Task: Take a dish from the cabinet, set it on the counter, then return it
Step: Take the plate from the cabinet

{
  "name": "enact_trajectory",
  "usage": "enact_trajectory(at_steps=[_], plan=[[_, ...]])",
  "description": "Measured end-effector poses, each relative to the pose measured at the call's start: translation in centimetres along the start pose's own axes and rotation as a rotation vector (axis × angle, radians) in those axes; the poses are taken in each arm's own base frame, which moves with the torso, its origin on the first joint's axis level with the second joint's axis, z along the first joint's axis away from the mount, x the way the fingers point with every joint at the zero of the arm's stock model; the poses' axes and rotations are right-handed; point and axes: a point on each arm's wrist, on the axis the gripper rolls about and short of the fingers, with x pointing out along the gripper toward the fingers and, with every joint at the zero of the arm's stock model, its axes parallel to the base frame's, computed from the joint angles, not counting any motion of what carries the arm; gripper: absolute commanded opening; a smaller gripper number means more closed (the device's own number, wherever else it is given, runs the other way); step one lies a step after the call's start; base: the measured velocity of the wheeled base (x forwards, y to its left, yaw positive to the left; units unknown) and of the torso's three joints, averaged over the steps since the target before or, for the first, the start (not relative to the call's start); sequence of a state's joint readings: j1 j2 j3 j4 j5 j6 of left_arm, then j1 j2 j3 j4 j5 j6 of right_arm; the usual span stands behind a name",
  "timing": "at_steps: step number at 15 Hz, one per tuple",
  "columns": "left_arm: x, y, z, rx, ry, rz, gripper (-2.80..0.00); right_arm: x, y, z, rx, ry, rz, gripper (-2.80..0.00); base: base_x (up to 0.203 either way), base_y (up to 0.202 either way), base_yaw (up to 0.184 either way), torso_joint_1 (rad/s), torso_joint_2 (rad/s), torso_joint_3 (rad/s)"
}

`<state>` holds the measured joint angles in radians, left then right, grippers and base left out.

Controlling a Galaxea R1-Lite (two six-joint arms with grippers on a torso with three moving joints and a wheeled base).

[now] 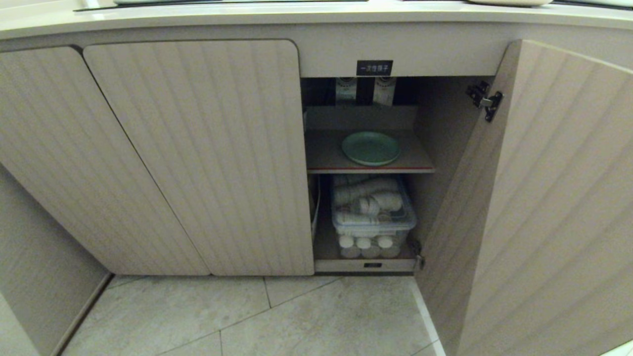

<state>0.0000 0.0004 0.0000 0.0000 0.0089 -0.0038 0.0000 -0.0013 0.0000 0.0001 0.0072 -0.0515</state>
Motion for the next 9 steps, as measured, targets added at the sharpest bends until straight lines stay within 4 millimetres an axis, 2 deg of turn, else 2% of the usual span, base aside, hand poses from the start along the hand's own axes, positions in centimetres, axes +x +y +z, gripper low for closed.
enact_trajectory(at_steps=[9], plan=[[0.00, 0.00, -0.01, 0.000, 0.001, 0.001, -2.80, 0.00, 0.00, 0.00, 0.000, 0.000, 0.000, -2.80, 0.000, 0.000, 0.000, 0.000, 0.00, 0.000]])
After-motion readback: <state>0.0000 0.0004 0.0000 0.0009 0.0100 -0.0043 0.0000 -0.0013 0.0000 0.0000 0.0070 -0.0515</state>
